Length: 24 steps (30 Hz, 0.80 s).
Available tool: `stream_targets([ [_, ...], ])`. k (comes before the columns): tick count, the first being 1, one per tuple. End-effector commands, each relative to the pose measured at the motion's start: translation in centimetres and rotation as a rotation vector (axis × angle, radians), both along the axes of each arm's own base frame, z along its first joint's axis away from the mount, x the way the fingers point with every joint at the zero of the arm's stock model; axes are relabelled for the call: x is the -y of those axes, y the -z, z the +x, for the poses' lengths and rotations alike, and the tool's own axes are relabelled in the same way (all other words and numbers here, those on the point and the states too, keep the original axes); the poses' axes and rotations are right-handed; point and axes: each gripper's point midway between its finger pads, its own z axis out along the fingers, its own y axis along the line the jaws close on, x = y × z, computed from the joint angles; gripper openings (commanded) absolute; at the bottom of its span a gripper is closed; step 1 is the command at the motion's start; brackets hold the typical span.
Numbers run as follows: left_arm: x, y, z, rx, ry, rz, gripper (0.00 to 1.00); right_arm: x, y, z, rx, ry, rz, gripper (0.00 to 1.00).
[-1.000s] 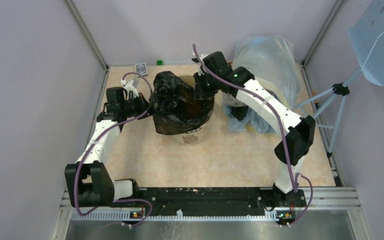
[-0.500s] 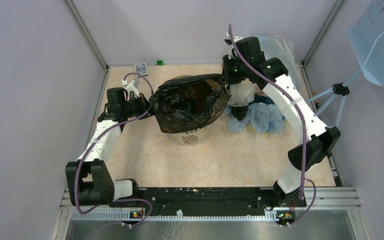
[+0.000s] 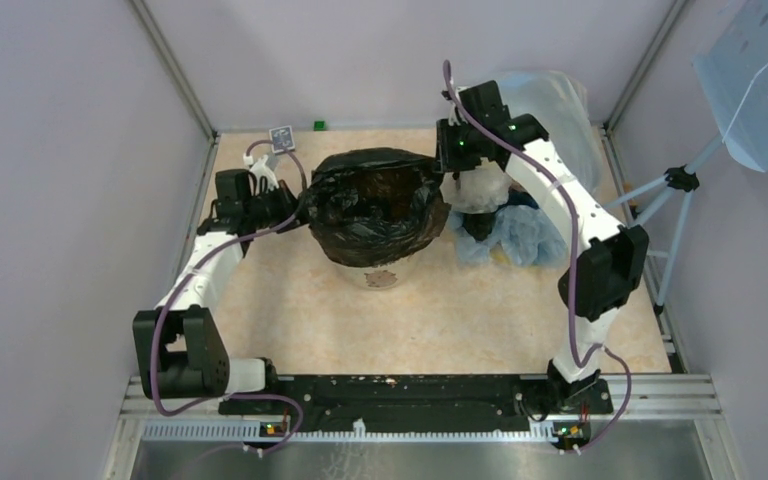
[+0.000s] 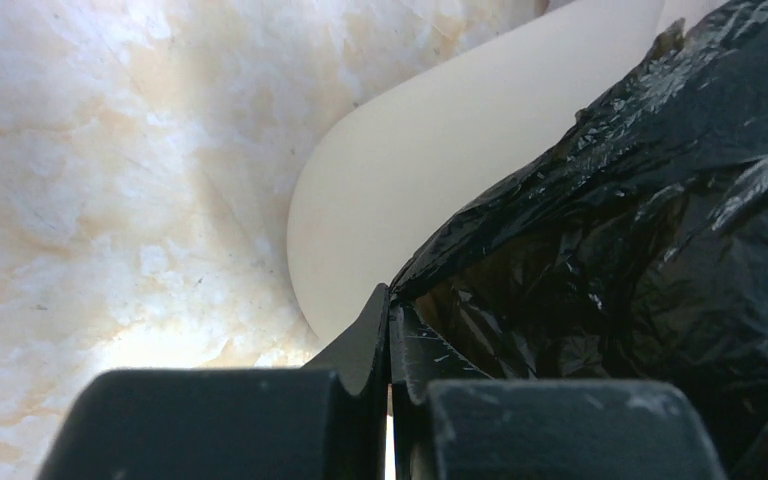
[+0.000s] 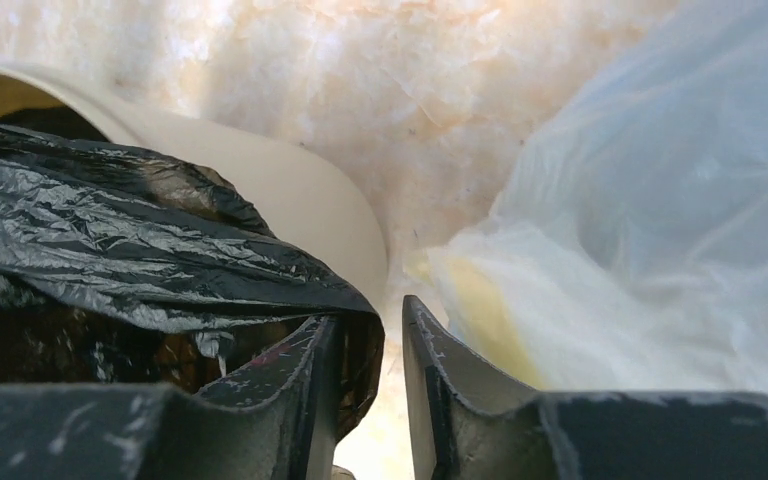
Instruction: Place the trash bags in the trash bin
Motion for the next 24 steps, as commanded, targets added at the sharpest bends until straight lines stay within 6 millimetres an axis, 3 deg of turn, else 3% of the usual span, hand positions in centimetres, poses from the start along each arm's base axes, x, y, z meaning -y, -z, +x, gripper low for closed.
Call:
stream_targets([
  [1, -1.0, -2.5, 2.0, 0.091, -0.036, 0.041, 0.00, -1.6, -3.7, 2.7, 0.103, -0.023, 0.077, 0.30],
  [5, -1.4, -2.9, 2.6, 0.101, -0.063, 0.051, 0.00, -2.4, -3.3, 4.1, 0.096, -0.031, 0.079, 0.32],
  [7, -1.3, -2.6, 2.8, 0.091, -0.065, 0.046, 0.00, -3.0, -1.7, 4.4, 0.060, -0.045, 0.076, 0.32],
  [12, -1.1, -0.1, 3.0, -0.004, -0.052, 0.031, 0.00, -3.2, 2.5, 4.1, -0.030, -0.054, 0.044, 0.31],
  [17, -0.8, 2.5, 2.4, -0.096, -0.020, 0.025, 0.00, -2.7, 5.3, 2.9, -0.079, -0.074, 0.013, 0.31],
  [21, -0.5, 3.6, 1.6, -0.138, 0.002, 0.011, 0.00, -2.3, 5.8, 1.7, -0.094, -0.085, 0.014, 0.30],
  [24, -0.4, 3.4, 1.3, -0.129, 0.003, 0.005, 0.00, -2.1, 4.7, 1.2, -0.071, -0.082, 0.028, 0.30],
])
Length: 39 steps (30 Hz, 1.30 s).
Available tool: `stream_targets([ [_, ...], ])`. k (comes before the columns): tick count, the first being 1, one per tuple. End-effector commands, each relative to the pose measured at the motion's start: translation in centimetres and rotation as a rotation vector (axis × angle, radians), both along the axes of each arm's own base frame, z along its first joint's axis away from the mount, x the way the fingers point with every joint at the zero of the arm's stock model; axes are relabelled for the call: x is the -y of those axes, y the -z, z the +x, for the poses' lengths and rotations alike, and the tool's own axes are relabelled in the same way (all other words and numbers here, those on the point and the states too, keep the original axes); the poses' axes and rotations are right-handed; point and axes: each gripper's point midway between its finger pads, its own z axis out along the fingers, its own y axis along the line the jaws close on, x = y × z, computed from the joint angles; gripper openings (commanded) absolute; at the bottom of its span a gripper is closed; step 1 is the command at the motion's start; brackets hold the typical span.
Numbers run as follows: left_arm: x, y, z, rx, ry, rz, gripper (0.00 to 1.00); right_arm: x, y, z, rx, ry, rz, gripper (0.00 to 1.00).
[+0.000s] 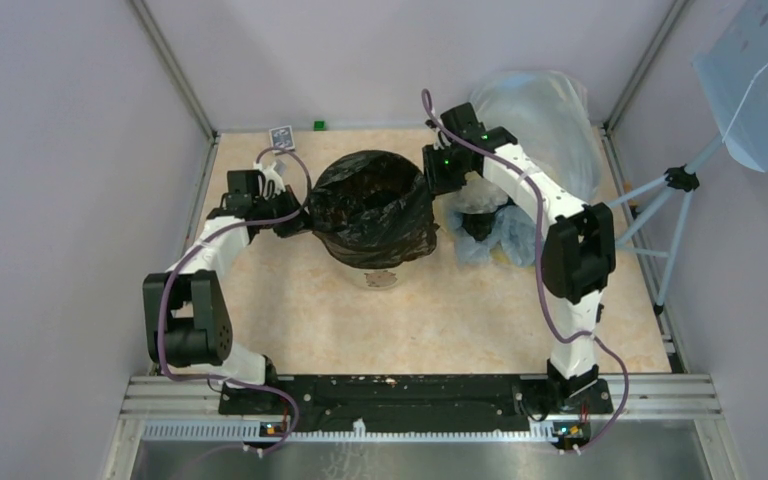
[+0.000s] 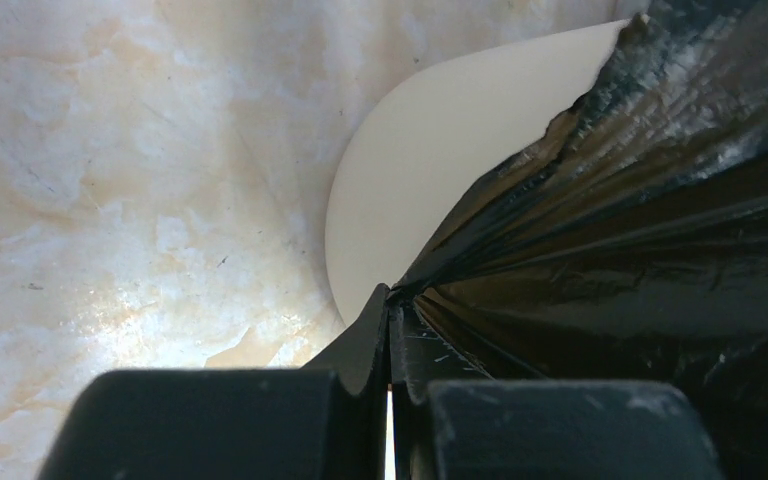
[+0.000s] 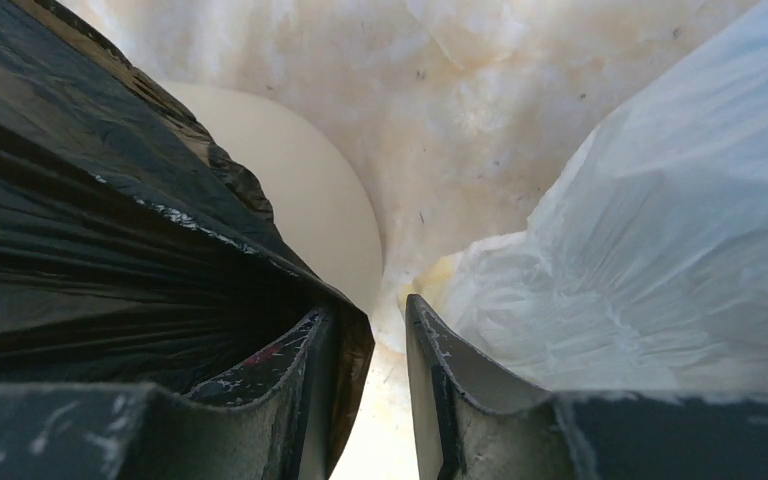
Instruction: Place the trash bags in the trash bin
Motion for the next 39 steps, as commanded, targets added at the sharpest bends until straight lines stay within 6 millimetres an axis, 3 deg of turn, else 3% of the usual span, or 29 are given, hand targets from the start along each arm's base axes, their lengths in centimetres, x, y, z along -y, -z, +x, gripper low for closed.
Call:
stream_targets([
  [1, 0.2, -1.5, 0.2, 0.055, 0.026, -0.015, 0.00, 0.4, -4.7, -0.3, 0.113, -0.008, 0.048, 0.30],
  [7, -0.7, -5.2, 1.4, 0.163, -0.018, 0.036, 0.00, 0.7, -10.2, 0.4, 0.208, 0.002, 0.060, 0.33],
  [13, -1.5, -5.5, 1.6, 0.167, -0.057, 0.068, 0.02, 1.4, -13.2, -0.2, 0.261, 0.027, 0.045, 0.46],
  [19, -2.9, -6.4, 1.3, 0.183, -0.121, 0.116, 0.24, 2.6, -17.5, -2.8, 0.370, 0.065, 0.081, 0.49],
  [21, -4.0, -6.9, 0.9, 0.182, -0.181, 0.141, 0.30, 2.8, -18.0, -4.3, 0.392, 0.059, 0.115, 0.49],
  [27, -7.2, -8.1, -0.8, 0.224, -0.303, 0.076, 0.51, 4.0, -17.2, -10.0, 0.395, 0.104, 0.261, 0.63],
  [28, -7.4, -8.7, -0.9, 0.237, -0.311, 0.076, 0.57, 4.2, -16.5, -11.5, 0.385, 0.112, 0.298, 0.70],
  [30, -7.8, -9.9, -1.0, 0.266, -0.326, 0.072, 0.70, 3.7, -16.5, -13.8, 0.398, 0.084, 0.391, 0.73],
  [34, -6.2, -12.8, 0.0, 0.370, -0.270, -0.043, 0.85, 2.0, -15.8, -17.3, 0.442, -0.063, 0.489, 0.80],
  [39, -4.2, -14.0, 1.8, 0.339, -0.194, -0.216, 0.86, 0.2, -13.5, -19.0, 0.379, -0.115, 0.580, 0.80],
])
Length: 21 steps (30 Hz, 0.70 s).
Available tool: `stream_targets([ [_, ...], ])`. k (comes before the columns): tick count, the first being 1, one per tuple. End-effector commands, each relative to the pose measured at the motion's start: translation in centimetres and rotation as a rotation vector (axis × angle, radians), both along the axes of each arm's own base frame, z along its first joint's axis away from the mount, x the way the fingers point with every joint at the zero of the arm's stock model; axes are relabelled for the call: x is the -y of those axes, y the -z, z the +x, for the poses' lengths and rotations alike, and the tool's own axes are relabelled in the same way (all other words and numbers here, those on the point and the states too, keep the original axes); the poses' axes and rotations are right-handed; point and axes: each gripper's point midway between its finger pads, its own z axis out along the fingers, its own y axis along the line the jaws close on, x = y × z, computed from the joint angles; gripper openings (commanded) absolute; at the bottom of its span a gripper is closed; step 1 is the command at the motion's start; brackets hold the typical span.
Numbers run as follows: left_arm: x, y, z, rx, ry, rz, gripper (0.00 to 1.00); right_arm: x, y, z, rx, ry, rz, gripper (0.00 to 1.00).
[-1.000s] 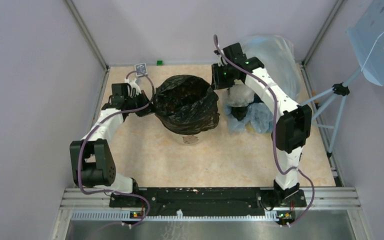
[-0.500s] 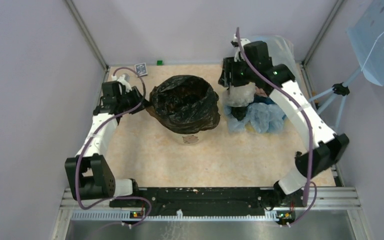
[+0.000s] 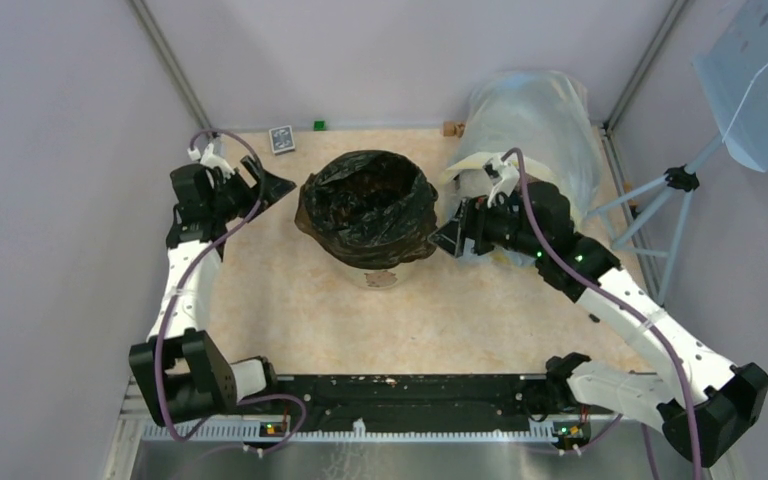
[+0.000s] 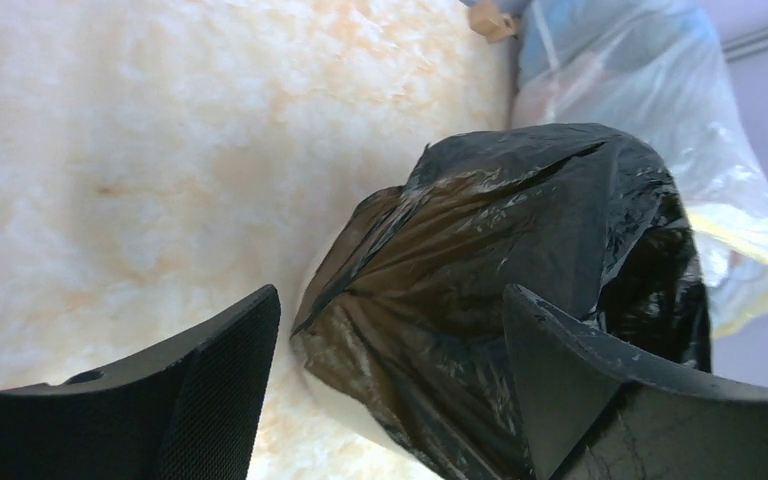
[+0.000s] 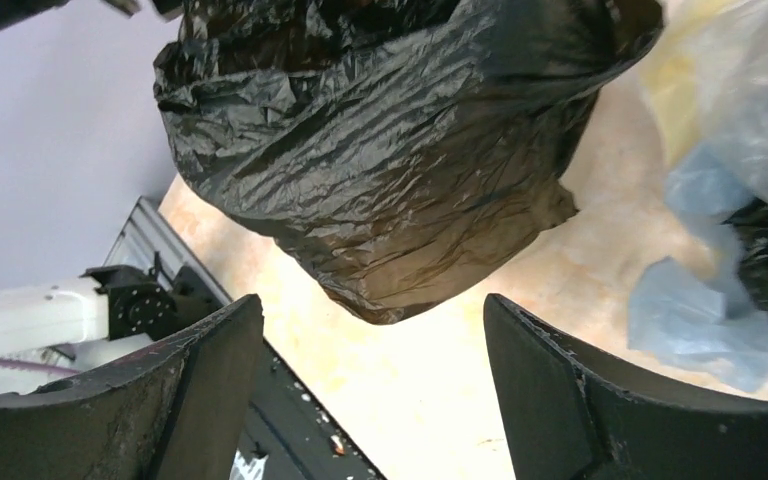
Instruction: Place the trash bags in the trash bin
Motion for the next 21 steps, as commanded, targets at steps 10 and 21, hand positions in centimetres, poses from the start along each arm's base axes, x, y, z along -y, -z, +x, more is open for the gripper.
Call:
stream_targets([
  [10, 2.4, -1.2, 5.9, 0.007, 0.169, -0.295, 0.79, -3.6, 1.3, -0.1, 0.049, -0.039, 0.175, 0.77],
  [21, 4.9, 1.4, 7.0, -0.050, 0.231, -0.370, 0.80, -4.7, 2.9, 0.9, 0.040, -0.041, 0.144, 0.75],
])
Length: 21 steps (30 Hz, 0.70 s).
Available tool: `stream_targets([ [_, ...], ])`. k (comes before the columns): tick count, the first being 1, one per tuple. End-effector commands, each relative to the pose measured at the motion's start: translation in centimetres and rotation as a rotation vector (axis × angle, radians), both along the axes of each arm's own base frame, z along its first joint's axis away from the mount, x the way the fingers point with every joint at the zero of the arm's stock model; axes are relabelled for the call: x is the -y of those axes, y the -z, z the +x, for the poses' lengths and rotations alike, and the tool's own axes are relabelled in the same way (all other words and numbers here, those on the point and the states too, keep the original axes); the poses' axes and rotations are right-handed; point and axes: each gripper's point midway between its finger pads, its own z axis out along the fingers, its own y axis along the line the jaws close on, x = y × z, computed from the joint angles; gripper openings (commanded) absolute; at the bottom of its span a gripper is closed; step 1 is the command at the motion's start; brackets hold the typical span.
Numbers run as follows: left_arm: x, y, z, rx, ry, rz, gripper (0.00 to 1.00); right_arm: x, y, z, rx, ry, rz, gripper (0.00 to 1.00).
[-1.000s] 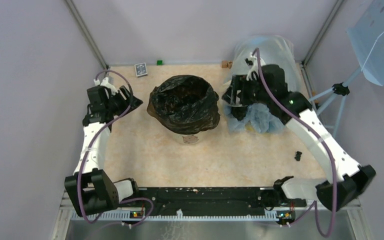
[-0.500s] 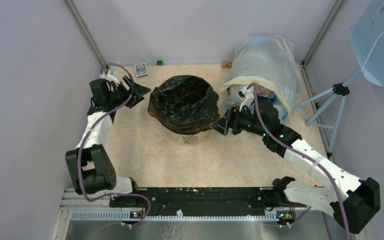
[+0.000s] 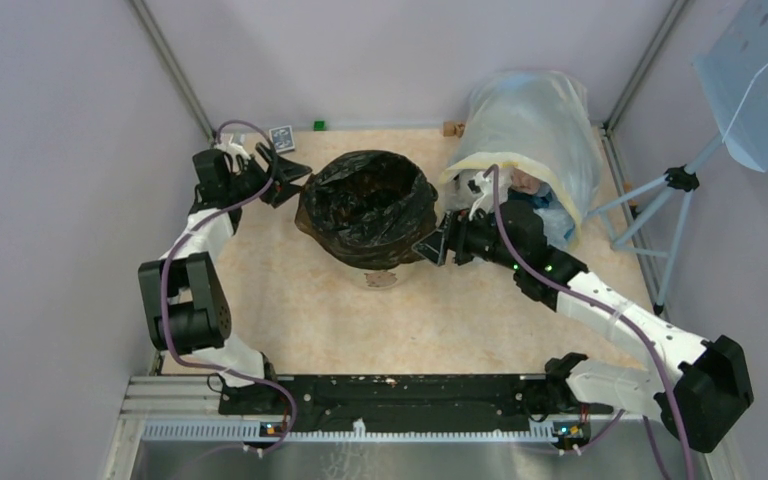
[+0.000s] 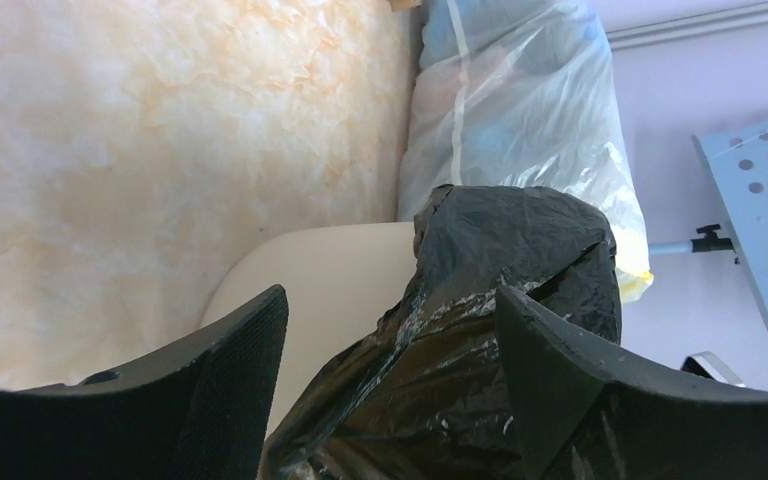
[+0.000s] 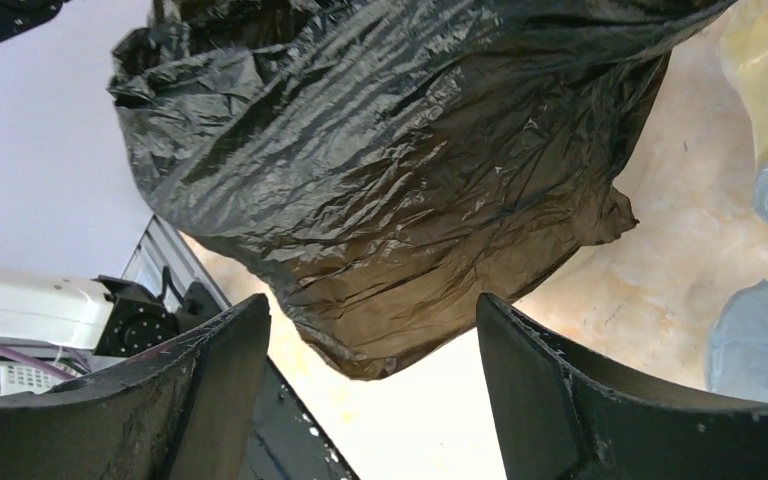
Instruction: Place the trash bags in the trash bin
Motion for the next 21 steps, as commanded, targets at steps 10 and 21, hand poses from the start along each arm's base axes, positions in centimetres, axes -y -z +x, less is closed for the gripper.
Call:
stream_targets([
  [10, 2.6, 0.0, 1.0, 0.038, 0.102, -0.067, 0.50, -1.2, -1.9, 1.4, 0.091, -0.002, 0.008, 0.15],
  [21, 2.6, 1.6, 1.2, 0.021, 0.096, -0.055, 0.00, -0.5, 0.7, 0.8, 0.046, 0.002, -0.041, 0.00],
])
